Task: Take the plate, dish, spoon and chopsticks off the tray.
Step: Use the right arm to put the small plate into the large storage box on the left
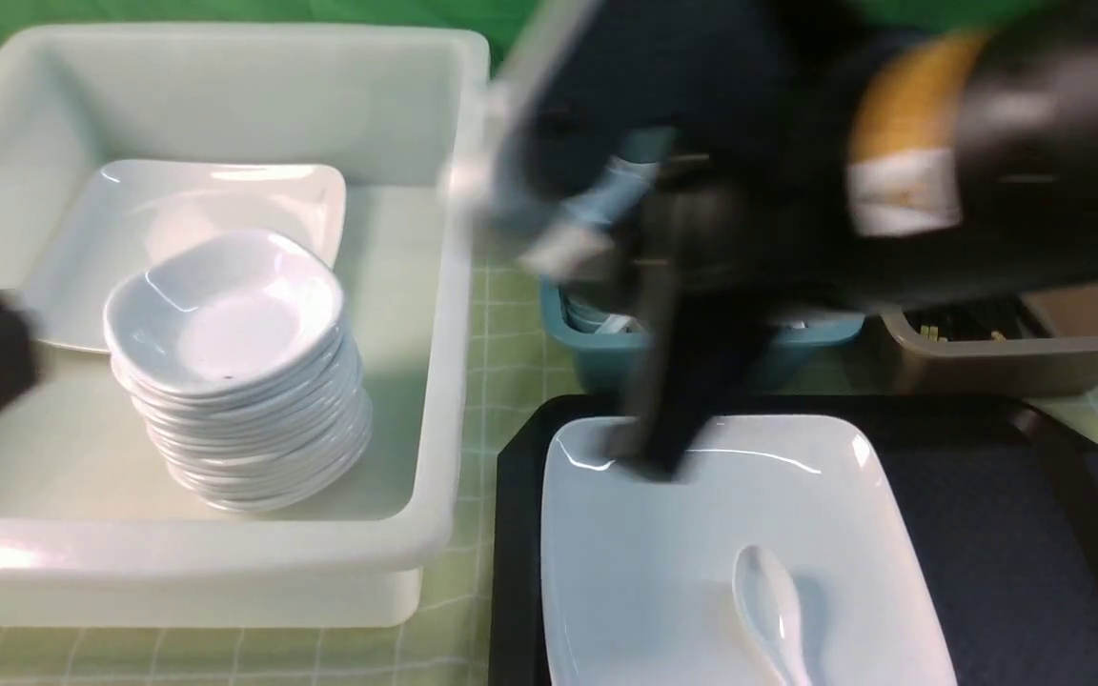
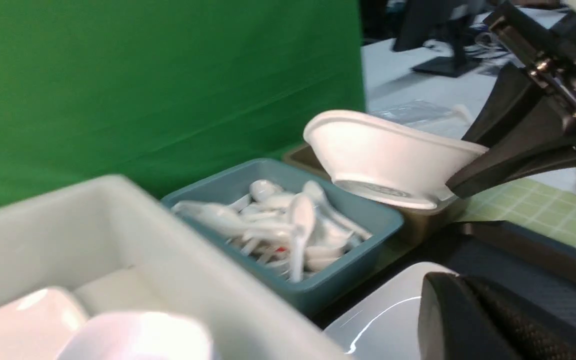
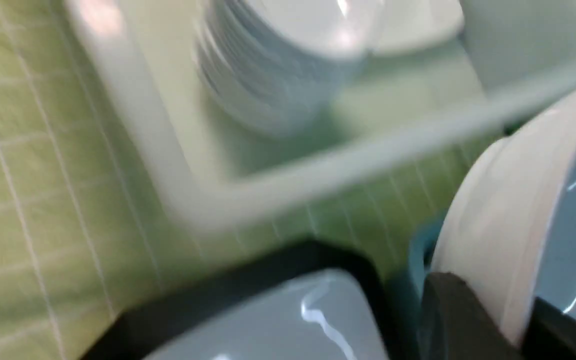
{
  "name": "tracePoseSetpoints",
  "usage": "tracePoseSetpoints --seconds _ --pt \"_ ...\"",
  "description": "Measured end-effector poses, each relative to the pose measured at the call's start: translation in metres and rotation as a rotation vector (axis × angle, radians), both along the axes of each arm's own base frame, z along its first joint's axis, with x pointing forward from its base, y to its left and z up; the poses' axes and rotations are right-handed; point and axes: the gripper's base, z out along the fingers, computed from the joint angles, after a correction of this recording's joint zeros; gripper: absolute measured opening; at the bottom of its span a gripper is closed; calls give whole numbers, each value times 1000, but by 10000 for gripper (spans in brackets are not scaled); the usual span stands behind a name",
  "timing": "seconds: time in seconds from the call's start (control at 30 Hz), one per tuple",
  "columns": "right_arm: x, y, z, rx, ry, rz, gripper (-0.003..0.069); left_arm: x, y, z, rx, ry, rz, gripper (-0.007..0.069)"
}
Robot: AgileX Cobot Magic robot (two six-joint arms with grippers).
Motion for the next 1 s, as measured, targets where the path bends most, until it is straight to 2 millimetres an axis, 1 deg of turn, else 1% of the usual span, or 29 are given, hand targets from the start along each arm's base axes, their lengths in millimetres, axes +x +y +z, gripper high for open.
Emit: tracePoseSetpoints --seconds 0.03,0.1,0.13,0.17,0.2,0.3,0.37,0.4,0.47,0.5,0.53,0.57,0.63,0.67,0.7,0.73,0.77,0.8,0.87,0.9,0.93,0.97,1.0 --pt "3 23 -5 -7 -36 65 64 -7 11 -3 -6 19 52 21" --pt "14 57 -19 -26 -67 124 64 -19 25 -7 -16 30 103 21" --pt "21 72 -23 -23 -88 141 64 -24 31 -10 -16 43 128 21" --pt "25 80 -28 -27 -94 148 64 -27 34 -11 -23 42 134 21" --pt "33 95 -37 -35 -100 158 64 -34 40 -14 -29 56 147 21" --pt "50 126 -61 -57 -112 167 64 -41 46 -19 -30 73 158 21" --pt "56 135 -72 -78 -118 169 64 -41 47 -20 -23 83 161 21" --pt "62 144 -83 -100 -126 172 66 -42 47 -21 -15 88 158 21" --pt "67 150 -94 -117 -126 173 76 -42 46 -22 -4 87 146 21" --pt "69 154 -102 -132 -125 173 104 -43 45 -22 4 86 132 21" --pt "70 155 -105 -140 -125 174 116 -43 45 -22 5 85 128 21" --pt "72 155 -110 -160 -128 172 191 -43 45 -22 18 79 121 21" --pt "73 154 -110 -170 -122 155 318 -43 45 -22 26 74 120 21" --pt "73 152 -107 -170 -123 144 389 -43 45 -22 27 73 120 21" --pt "73 150 -104 -165 -120 127 444 -43 45 -22 23 73 121 21" --pt "73 149 -102 -169 -120 119 470 -43 45 -22 20 73 121 21" --pt "71 140 -91 -174 -101 78 559 -43 44 -22 13 79 122 21" --pt "69 136 -88 -188 -80 56 583 -42 44 -22 14 83 122 21" --pt "63 123 -75 -216 -37 2 587 -37 40 -22 29 108 124 21" --pt "58 112 -65 -234 -5 -36 572 -33 37 -22 44 128 124 21" --pt "52 98 -52 -255 35 -87 543 -25 31 -23 72 165 124 21" --pt "50 92 -48 -262 47 -104 528 -23 29 -23 82 176 121 21" --pt "44 74 -31 -275 75 -151 465 -12 20 -24 131 224 107 21"
